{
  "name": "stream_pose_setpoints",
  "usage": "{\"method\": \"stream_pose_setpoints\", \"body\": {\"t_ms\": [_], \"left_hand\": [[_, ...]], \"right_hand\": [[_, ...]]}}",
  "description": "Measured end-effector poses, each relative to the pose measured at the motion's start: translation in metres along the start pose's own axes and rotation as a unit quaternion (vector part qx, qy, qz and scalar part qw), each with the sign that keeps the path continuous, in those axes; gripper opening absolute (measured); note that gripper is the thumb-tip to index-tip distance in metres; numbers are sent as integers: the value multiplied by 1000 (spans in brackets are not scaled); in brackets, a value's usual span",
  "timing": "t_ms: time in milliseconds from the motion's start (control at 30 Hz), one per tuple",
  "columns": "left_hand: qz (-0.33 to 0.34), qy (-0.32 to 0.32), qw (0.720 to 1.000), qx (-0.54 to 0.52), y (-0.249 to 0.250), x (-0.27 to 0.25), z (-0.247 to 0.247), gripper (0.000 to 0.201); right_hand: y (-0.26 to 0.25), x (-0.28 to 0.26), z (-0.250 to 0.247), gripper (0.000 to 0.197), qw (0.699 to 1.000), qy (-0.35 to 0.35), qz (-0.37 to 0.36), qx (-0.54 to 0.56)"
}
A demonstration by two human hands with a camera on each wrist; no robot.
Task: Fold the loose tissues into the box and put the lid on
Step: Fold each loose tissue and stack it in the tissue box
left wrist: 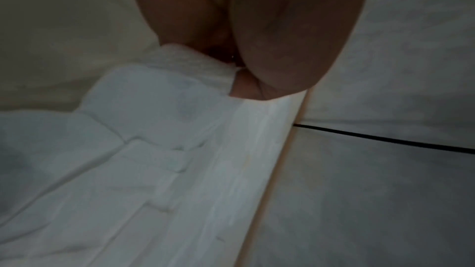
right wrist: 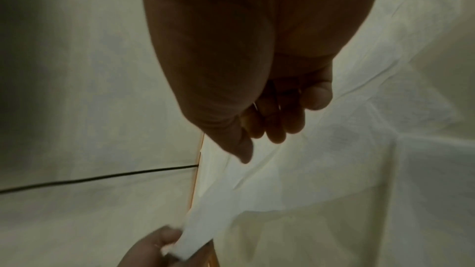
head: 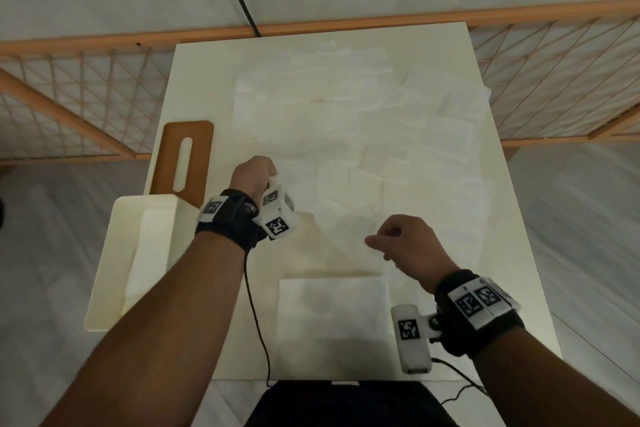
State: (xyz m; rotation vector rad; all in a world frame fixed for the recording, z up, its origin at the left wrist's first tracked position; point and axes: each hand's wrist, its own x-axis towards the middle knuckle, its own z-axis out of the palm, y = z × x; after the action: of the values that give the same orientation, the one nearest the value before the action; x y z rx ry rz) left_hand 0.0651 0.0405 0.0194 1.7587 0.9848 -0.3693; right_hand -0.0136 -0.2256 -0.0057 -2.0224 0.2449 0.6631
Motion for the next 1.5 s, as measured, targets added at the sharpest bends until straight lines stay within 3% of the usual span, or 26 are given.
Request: {"method": "stream_pose_setpoints", "body": {"t_ms": [67, 167, 300, 433, 500, 600, 700, 867, 1067, 1333, 1433, 1500], "left_hand": [[14, -8, 1000, 11, 3, -20, -19, 13], [92, -42, 995, 18, 0, -46, -44, 15], [147, -84, 977, -127, -15, -92, -71, 10], [120, -119, 950, -261, -46, -114, -92, 29], [106, -101, 947, -286, -57, -119, -97, 34], [99, -97, 939, -316, -68, -123, -102, 37], [95, -116, 937, -315, -69, -123, -107, 33], [167, -68, 967, -181, -65, -113, -104, 27], [239, -86, 961, -109, -55, -109, -102, 20], [308, -198, 914, -173, -46, -117, -100, 25], [282, -210, 914, -204, -48, -111, -99, 28], [252, -215, 914, -234, -49, -112, -98, 19]], "right_hand": [[-5, 5, 4, 30, 997, -12, 5, 73], [-14, 10, 14, 40, 977, -33, 35, 208], [-37, 11, 35, 65, 927, -118, 76, 348], [-65, 3, 61, 95, 876, -242, 77, 410], [-77, -4, 68, 85, 850, -276, 43, 447], [-91, -12, 69, 41, 868, -244, -34, 432], [-95, -13, 62, 31, 880, -213, -67, 419], [-97, -15, 38, 28, 916, -167, -88, 353], [-95, -19, 7, 22, 934, -88, -154, 311], [-81, -31, -24, 20, 913, -87, -198, 346], [-73, -33, -31, 15, 915, -103, -188, 343], [-67, -33, -34, 23, 911, -116, -159, 362]]}}
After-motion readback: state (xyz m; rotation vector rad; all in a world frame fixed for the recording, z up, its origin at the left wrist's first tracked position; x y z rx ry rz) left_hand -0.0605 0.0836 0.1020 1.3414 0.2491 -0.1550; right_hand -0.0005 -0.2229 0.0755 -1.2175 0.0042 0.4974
